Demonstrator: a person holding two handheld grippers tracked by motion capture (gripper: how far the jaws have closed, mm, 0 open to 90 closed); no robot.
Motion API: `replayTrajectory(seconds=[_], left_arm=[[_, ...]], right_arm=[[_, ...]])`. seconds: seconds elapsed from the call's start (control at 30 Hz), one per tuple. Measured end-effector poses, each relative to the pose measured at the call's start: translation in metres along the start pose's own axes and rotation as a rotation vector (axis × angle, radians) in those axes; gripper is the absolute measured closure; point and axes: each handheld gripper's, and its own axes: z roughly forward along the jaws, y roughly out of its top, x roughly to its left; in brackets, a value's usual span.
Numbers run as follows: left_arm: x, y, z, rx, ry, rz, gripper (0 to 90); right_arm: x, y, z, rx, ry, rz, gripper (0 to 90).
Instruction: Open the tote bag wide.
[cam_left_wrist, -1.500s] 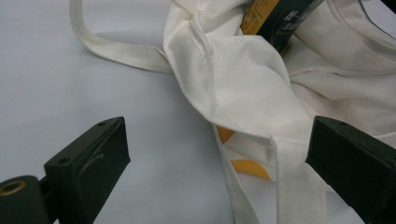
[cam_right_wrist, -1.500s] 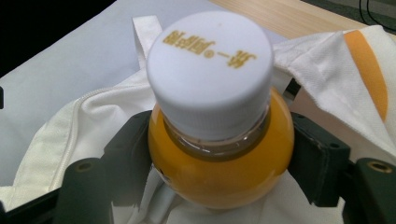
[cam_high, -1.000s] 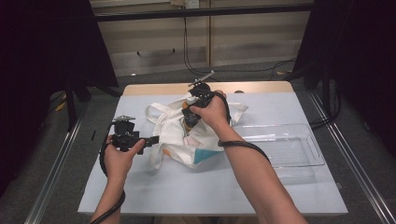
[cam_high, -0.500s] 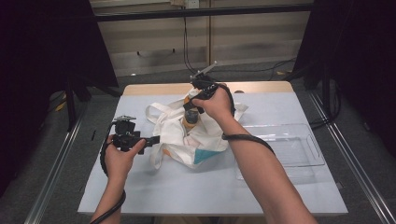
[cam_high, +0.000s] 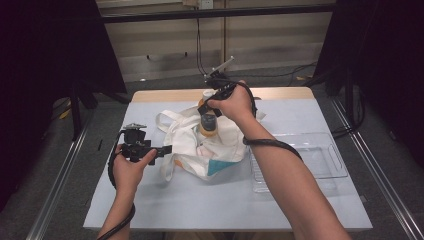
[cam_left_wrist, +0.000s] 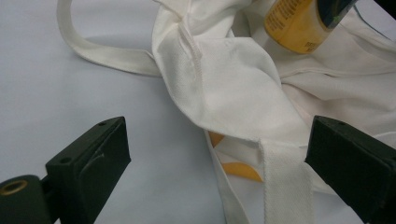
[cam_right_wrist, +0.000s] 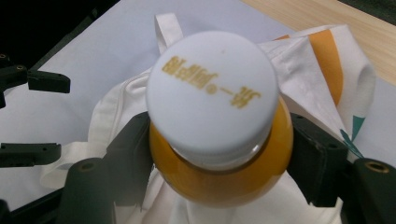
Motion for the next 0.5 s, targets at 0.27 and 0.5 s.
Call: replayTrajectory(seconds=[0.27, 0.5], left_arm=[[-0.001, 0.001, 0.0, -0.003, 0.006, 0.005, 5.7], [-0.002, 0.001, 0.0, -0.002, 0.008, 0.004, 5.1]], right_arm=[[0.0, -0.001, -0.013, 0.028, 0.0, -0.011, 30.7], [0.003, -0.003, -0.027, 0.06, 0.007, -0.018, 30.7]])
